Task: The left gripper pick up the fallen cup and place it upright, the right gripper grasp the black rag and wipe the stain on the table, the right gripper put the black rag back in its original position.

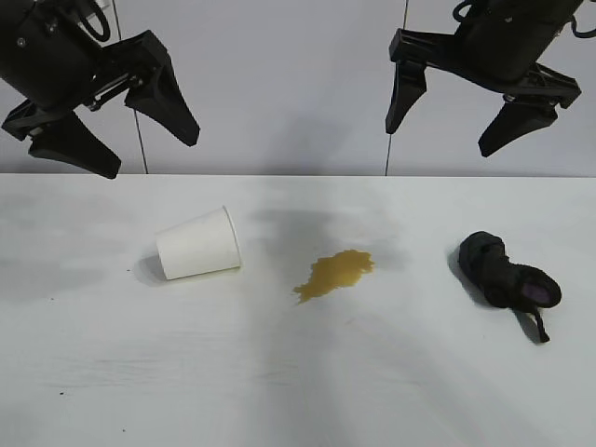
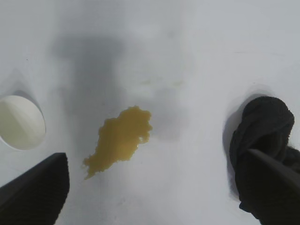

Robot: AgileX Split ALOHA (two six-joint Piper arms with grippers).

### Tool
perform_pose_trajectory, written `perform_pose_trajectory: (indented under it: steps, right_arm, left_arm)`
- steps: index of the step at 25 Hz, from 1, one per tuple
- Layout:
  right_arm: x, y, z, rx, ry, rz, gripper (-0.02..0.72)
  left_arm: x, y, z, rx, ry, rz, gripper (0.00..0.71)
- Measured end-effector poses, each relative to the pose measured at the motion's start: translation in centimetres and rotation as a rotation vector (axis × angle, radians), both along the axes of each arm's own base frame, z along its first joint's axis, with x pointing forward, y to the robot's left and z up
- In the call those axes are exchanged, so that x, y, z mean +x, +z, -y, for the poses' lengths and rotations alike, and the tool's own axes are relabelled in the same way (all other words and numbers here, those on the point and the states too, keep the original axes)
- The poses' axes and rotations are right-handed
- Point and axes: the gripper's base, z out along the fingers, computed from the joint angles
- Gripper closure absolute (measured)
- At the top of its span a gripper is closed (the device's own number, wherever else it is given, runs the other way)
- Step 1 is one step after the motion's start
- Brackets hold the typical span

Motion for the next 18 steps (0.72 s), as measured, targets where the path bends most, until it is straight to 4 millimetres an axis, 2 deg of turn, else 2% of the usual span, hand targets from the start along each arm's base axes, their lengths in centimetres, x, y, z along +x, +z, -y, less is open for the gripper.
perform_pose_trajectory:
  steps: [18]
  right_arm:
    - [0.0,0.0,0.0,0.0,0.0,0.0,0.01]
  left_arm:
    - [0.09,0.02,-0.03,0.001,0.007,0.009,0.016]
